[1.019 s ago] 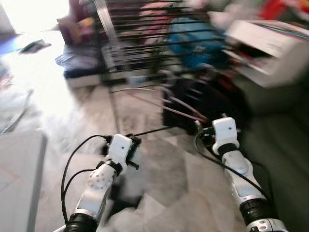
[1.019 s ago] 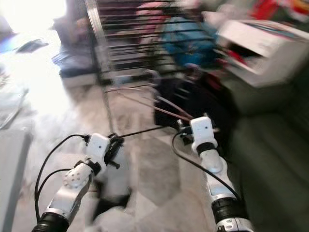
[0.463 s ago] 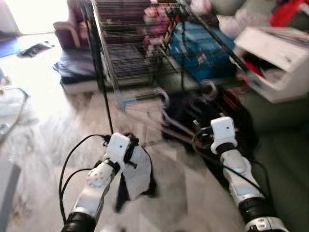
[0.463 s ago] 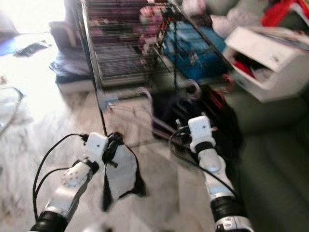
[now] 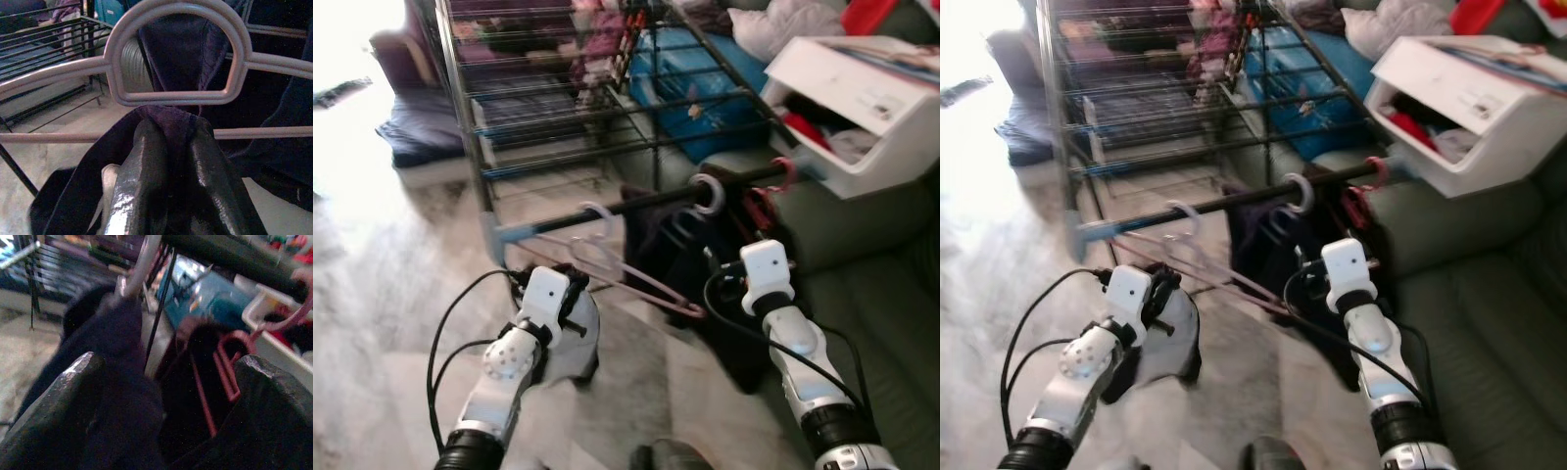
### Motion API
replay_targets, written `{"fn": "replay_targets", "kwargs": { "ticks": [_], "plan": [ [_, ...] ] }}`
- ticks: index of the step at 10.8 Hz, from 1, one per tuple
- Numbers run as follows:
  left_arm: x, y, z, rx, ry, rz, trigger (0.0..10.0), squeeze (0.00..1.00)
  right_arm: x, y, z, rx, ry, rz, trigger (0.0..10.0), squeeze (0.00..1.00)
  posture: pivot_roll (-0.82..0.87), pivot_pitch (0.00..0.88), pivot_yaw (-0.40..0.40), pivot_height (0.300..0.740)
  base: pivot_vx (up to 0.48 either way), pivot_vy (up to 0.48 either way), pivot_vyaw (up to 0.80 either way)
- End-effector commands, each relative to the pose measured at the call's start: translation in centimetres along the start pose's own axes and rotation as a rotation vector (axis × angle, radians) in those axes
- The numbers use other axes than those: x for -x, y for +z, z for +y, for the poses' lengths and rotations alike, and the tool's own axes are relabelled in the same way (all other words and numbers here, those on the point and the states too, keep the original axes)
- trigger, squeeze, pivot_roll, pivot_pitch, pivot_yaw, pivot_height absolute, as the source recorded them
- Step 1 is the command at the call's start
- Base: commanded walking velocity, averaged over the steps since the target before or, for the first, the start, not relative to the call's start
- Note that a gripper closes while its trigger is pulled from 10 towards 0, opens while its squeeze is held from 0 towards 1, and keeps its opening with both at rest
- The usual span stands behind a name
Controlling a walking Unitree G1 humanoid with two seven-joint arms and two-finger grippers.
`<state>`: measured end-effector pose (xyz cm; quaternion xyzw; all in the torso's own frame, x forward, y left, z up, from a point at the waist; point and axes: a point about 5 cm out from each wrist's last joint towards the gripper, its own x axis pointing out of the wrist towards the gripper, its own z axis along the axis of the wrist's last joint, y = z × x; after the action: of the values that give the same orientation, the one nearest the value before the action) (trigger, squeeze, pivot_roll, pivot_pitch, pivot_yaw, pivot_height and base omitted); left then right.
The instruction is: Hang hanger
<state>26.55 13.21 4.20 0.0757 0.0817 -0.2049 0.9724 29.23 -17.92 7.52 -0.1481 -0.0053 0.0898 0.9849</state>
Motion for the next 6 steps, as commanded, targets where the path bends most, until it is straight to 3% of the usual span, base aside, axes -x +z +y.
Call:
{"fn": "replay_targets", "kwargs": {
  "ticks": [1, 4, 6],
  "plan": [
    [0.2, 0.5, 0.5, -0.014, 0.018, -0.021, 10.0, 0.00, 0.1, 0.8, 0.2, 0.007, 0.004, -0.047, 10.0, 0.00, -0.03, 0.013, -0.074, 0.740, 0.000, 0.000, 0.00],
    [0.3, 1.1, 0.7, -0.062, 0.013, -0.018, 10.0, 0.00, 2.0, 1.0, 0.6, 0.026, 0.091, -0.069, 10.0, 0.00, -0.04, 0.021, -0.068, 0.740, 0.000, 0.000, 0.00],
    [1.0, 1.3, 1.2, -0.132, 0.020, -0.009, 10.0, 0.00, 2.7, 1.7, 1.7, 0.011, 0.249, -0.089, 10.0, 0.00, -0.03, 0.041, -0.059, 0.740, 0.000, 0.000, 0.00]
  ]
}}
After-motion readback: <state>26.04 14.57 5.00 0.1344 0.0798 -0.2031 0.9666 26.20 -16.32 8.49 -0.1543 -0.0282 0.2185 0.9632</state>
